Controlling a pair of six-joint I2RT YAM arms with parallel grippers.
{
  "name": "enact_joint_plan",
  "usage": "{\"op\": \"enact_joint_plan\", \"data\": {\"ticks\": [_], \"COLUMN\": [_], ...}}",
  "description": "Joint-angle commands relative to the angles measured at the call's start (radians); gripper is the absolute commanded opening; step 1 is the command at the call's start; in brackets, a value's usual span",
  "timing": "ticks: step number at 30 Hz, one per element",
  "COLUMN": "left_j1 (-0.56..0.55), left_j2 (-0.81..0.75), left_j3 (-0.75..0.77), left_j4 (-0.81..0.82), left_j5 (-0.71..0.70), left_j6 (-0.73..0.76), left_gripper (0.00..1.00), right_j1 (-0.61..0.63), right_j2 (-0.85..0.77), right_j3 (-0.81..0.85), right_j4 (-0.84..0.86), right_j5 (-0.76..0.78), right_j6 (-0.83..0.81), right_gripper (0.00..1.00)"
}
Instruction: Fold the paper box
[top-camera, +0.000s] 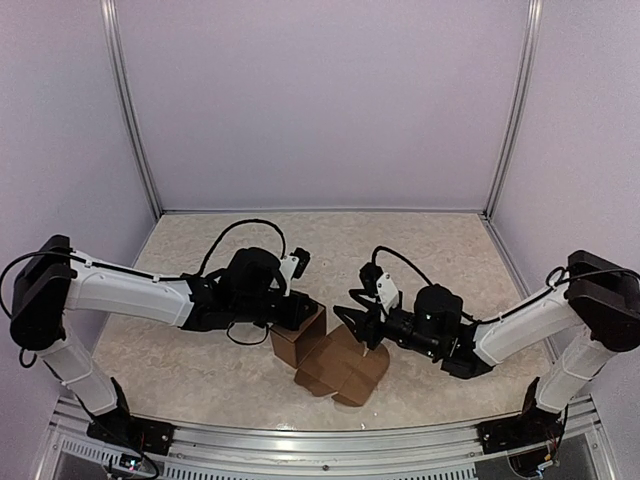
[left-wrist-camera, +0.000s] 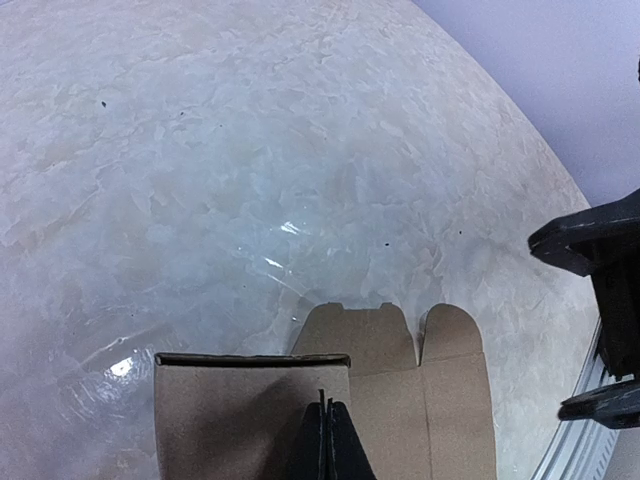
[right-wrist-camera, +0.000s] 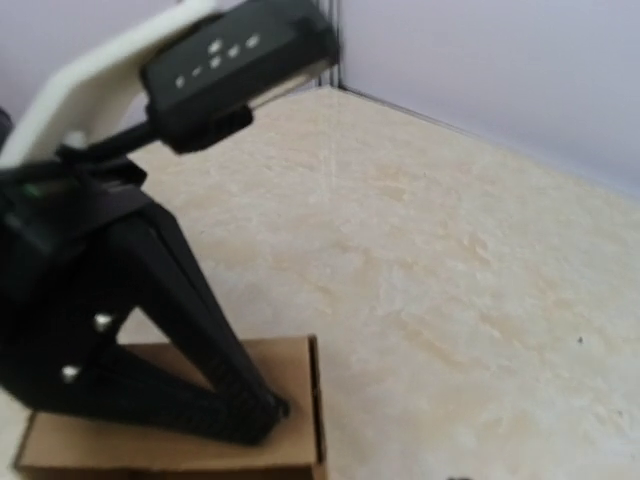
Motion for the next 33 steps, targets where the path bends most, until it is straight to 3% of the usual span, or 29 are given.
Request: {"op": "enact_joint_plan", "data": {"ticks": [1,7,15,23,33], "left_j1": [0.017,0.031,0.054,0.09,0.144], "left_j2": [-0.028,-0.055,-0.068,-0.076,-0.079], "left_j3": [-0.041,-0.082,-0.12,-0.151,-0.188], "left_j4": [-0.022,0.022,0.067,0.101,0.142], "left_j5": [-0.003,0.034,0.073,0.127,0.198], "left_j6": [0.005,-0.005,-0.023,-0.035,-0.061], "left_gripper": [0.0,0.0,0.0,0.0,0.0], "right_j1": [-0.014,-0.046,-0.081,-0.163,-0.225], "right_j2": [-0.157,-0.275,-0.35,-0.352,-0.204], "right_j3": [-0.013,0.093,0.09,0.03,-0.01], "right_j4": [-0.378,-0.878,-1.064,-1.04,-0.879], "right_j5": [0.014,0.003,-0.105,-0.28,-0.43], "right_j6": [0.115,0.271,0.434,0.569,0.671], "right_gripper": [0.52,0.53,0.56,0.55,0.54]}}
